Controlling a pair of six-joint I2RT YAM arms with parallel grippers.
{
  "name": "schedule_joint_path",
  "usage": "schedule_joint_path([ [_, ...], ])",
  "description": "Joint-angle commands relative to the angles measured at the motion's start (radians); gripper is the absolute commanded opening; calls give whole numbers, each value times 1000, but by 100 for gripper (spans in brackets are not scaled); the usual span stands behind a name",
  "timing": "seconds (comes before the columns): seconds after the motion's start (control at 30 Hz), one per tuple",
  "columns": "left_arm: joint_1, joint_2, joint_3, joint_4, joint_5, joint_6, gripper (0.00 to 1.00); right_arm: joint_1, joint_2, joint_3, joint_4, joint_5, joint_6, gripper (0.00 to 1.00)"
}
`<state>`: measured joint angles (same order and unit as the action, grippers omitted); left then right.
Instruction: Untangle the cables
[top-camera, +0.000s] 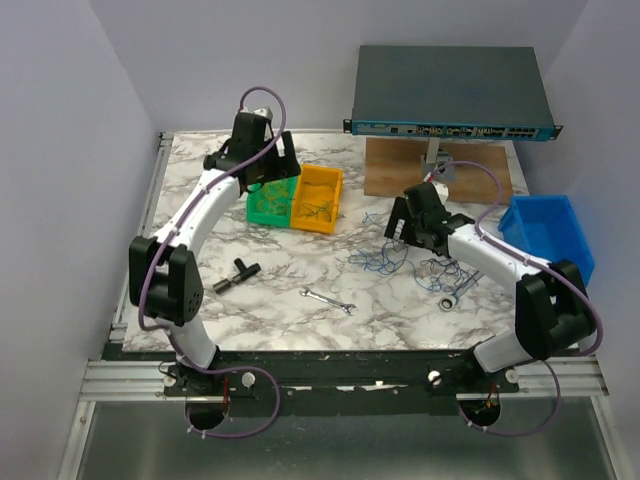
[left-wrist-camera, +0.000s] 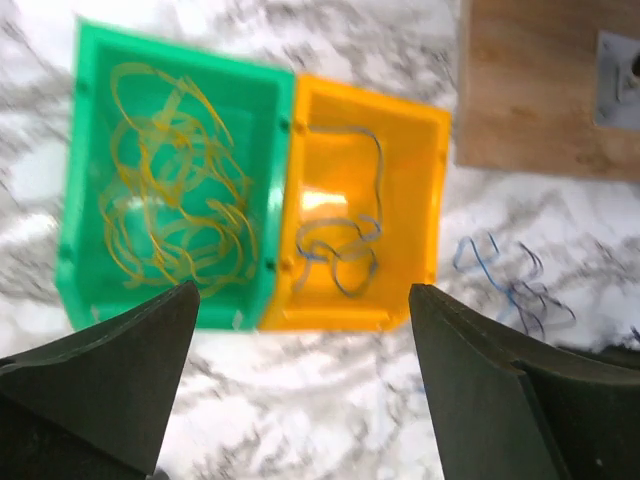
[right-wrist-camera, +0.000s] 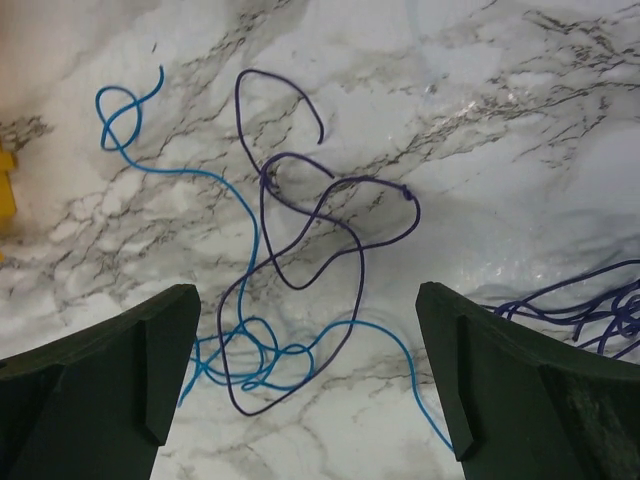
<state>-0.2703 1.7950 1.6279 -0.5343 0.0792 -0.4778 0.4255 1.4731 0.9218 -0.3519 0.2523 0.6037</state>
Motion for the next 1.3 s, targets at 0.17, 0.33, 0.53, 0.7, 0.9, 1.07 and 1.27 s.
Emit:
schedule_joint_path([
  [0.17, -131, -361, -465, 257, -57, -104, 99, 4, 110, 47, 10, 256, 129, 99],
  [0.33, -251, -520, -661, 399, -110, -123, 99, 3, 185, 52, 43, 244, 135, 98],
  [0.53, -412, -623, -835, 583, -184, -82, 99, 4, 268, 78, 66, 221, 156, 88],
  [0.7, -469, -661, -934, 703, -258, -5, 99, 5, 276, 80, 61, 248, 171, 35],
  [0.9, -474, -642, -1004, 829, -201, 55, 99, 6, 166, 90, 13, 298, 145, 1],
  [1.07, -477, -575, -979, 870, -87, 60, 99, 6, -59, 67, -19, 244, 93, 1],
  [1.27, -490, -534, -950, 894, -6, 66, 99, 6, -304, 107, -124, 260, 71, 1],
])
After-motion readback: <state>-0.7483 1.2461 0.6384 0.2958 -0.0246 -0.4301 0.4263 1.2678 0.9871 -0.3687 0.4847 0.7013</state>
